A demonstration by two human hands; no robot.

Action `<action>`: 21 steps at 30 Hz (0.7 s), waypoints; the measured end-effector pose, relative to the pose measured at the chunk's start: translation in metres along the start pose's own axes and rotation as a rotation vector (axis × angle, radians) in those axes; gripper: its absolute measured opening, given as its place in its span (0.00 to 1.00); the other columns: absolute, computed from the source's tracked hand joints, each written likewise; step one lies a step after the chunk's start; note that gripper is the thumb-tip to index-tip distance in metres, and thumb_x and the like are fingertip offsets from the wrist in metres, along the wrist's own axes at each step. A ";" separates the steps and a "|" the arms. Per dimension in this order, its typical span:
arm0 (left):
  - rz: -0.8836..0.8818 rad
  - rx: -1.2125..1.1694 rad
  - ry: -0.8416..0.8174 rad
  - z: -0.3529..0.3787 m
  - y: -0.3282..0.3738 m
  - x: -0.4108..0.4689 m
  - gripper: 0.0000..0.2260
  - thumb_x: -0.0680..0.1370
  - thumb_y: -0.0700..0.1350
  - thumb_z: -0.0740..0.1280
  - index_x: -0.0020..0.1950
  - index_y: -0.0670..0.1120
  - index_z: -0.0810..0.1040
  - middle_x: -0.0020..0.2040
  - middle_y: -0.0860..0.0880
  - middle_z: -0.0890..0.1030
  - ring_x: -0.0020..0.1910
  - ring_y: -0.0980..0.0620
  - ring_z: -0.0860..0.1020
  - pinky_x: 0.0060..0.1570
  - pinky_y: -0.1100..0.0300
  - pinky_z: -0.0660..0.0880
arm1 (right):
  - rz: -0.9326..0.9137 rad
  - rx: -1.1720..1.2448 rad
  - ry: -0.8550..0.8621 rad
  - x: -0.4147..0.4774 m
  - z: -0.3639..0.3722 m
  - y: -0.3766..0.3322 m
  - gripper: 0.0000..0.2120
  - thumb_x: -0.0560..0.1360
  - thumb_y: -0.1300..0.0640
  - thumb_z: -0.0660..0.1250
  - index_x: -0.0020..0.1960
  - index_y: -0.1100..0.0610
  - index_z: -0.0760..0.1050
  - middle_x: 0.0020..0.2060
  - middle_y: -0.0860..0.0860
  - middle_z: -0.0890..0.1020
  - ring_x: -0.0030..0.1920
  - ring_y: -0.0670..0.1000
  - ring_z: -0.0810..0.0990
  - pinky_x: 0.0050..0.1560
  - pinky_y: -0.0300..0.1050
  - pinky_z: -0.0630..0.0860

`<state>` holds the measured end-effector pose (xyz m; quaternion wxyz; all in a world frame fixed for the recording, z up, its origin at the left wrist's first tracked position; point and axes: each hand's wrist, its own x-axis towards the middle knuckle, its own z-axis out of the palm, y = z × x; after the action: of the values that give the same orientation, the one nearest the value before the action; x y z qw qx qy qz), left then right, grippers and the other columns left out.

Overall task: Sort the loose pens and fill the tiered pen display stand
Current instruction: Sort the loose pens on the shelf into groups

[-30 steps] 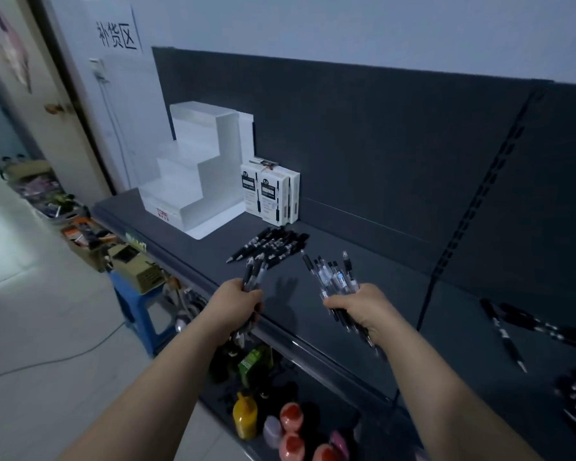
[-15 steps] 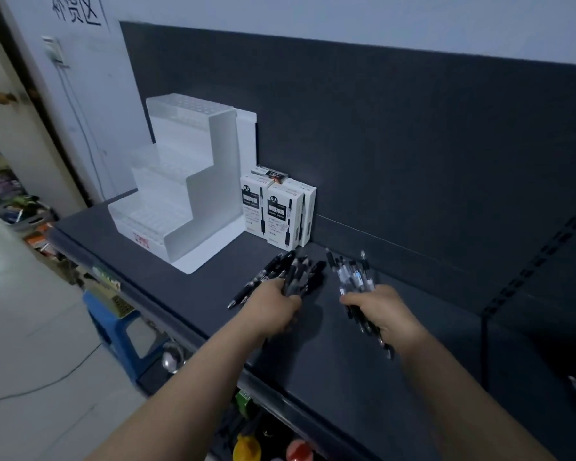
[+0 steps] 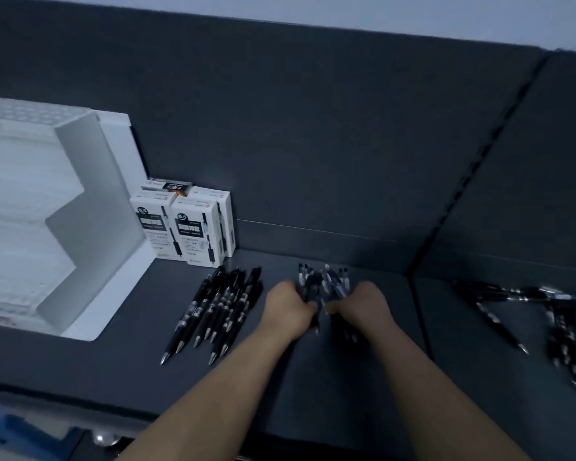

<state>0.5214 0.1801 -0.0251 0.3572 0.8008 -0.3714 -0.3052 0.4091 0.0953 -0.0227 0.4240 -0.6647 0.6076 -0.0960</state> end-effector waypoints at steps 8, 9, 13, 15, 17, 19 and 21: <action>0.290 0.279 0.043 0.001 -0.032 0.001 0.14 0.78 0.41 0.59 0.60 0.49 0.79 0.54 0.49 0.83 0.54 0.47 0.78 0.54 0.58 0.73 | -0.201 0.051 0.040 0.003 0.003 0.021 0.17 0.67 0.55 0.73 0.53 0.59 0.75 0.50 0.56 0.80 0.51 0.55 0.79 0.41 0.38 0.74; 0.318 0.403 0.074 0.000 -0.039 0.001 0.15 0.78 0.44 0.60 0.63 0.52 0.77 0.59 0.51 0.81 0.57 0.47 0.76 0.58 0.57 0.71 | -0.216 0.065 0.002 0.001 0.004 0.022 0.19 0.67 0.54 0.74 0.55 0.58 0.75 0.52 0.55 0.80 0.52 0.54 0.79 0.42 0.35 0.75; 0.320 0.589 0.165 -0.008 -0.054 -0.004 0.20 0.81 0.54 0.55 0.69 0.49 0.72 0.69 0.52 0.72 0.66 0.46 0.68 0.67 0.57 0.63 | -0.209 -0.026 -0.030 0.001 0.010 0.028 0.53 0.54 0.34 0.70 0.73 0.56 0.62 0.71 0.51 0.68 0.70 0.52 0.68 0.68 0.51 0.70; 0.289 0.609 0.187 -0.011 -0.054 -0.004 0.21 0.81 0.57 0.54 0.69 0.49 0.72 0.70 0.51 0.71 0.68 0.45 0.67 0.68 0.56 0.61 | -0.238 -0.068 -0.033 -0.003 0.010 0.029 0.58 0.53 0.32 0.70 0.76 0.55 0.57 0.74 0.50 0.63 0.74 0.51 0.61 0.72 0.53 0.65; 0.232 0.629 0.171 -0.012 -0.054 -0.005 0.23 0.80 0.59 0.56 0.71 0.49 0.70 0.72 0.51 0.68 0.70 0.45 0.64 0.70 0.56 0.58 | -0.262 -0.090 -0.056 -0.007 0.010 0.027 0.60 0.56 0.34 0.73 0.78 0.56 0.51 0.77 0.50 0.57 0.76 0.51 0.55 0.74 0.52 0.60; 0.179 0.636 0.178 -0.016 -0.055 -0.005 0.26 0.78 0.61 0.57 0.72 0.50 0.68 0.73 0.51 0.67 0.72 0.45 0.62 0.71 0.55 0.58 | -0.269 -0.097 -0.091 -0.006 0.011 0.028 0.59 0.61 0.41 0.77 0.79 0.57 0.46 0.78 0.49 0.53 0.78 0.51 0.51 0.76 0.51 0.57; 0.141 0.636 0.199 -0.023 -0.055 -0.007 0.27 0.77 0.62 0.58 0.72 0.50 0.67 0.74 0.52 0.65 0.72 0.45 0.62 0.70 0.53 0.59 | -0.295 -0.056 -0.123 -0.004 0.010 0.030 0.57 0.58 0.41 0.78 0.78 0.55 0.52 0.76 0.47 0.59 0.76 0.51 0.57 0.74 0.52 0.61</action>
<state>0.5558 0.2194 -0.0550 0.1441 0.8703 -0.4659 -0.0688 0.3928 0.1061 -0.0478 0.4231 -0.7629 0.4786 -0.0995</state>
